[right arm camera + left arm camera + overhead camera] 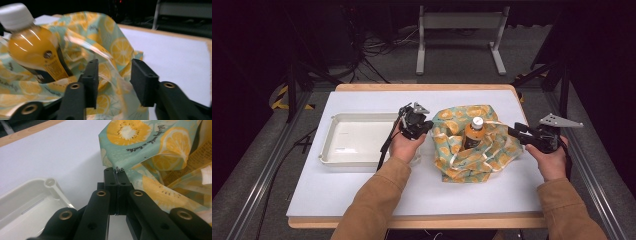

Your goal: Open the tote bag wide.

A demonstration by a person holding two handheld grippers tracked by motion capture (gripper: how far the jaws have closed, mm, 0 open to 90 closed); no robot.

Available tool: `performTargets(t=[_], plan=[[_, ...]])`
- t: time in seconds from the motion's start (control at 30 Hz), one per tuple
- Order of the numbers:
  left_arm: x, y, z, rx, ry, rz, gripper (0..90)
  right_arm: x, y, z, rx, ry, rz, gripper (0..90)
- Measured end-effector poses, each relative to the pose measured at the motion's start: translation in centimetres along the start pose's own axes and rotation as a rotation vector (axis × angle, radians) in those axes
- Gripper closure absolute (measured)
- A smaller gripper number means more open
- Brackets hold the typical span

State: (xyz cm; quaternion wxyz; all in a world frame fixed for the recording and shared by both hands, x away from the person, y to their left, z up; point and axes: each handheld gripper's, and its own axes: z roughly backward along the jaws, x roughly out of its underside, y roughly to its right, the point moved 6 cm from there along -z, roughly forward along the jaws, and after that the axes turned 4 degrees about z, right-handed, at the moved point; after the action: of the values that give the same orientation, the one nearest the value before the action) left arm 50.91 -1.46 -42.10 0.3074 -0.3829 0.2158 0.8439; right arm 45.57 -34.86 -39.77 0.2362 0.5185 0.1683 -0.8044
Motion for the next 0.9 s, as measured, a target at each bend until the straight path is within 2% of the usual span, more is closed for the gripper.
performTargets(t=[0.1,0.17,0.27,0.4,0.53,0.63,0.77,0.9], plan=[[0.0,0.1,0.0,0.0,-0.003,-0.005,90.0,-0.4,-0.4,0.7,0.001,0.027,0.006,55.1],[0.0,0.1,0.0,0.001,-0.001,-0.005,90.0,-0.7,-1.2,1.2,-0.025,0.032,0.005,53.8],[0.1,0.2,-0.1,0.005,-0.001,-0.009,90.0,-0.5,-2.4,1.1,-0.06,-0.005,0.012,52.4],[0.1,0.3,-0.1,0.006,0.0,-0.009,90.0,0.1,-3.9,0.2,-0.109,-0.045,0.016,45.5],[0.1,0.2,0.0,0.004,0.002,-0.007,90.0,1.1,-5.1,-1.2,-0.126,-0.089,0.058,39.3],[0.2,0.1,0.1,0.004,0.003,-0.005,90.0,1.7,-5.4,-2.2,-0.127,-0.113,0.049,36.3],[0.3,0.1,0.2,0.008,0.006,-0.003,90.0,2.5,-5.3,-3.1,-0.111,-0.133,0.086,32.4],[0.3,0.2,0.2,0.012,0.009,-0.008,90.0,3.3,-5.0,-3.9,-0.108,-0.158,0.063,28.5]])
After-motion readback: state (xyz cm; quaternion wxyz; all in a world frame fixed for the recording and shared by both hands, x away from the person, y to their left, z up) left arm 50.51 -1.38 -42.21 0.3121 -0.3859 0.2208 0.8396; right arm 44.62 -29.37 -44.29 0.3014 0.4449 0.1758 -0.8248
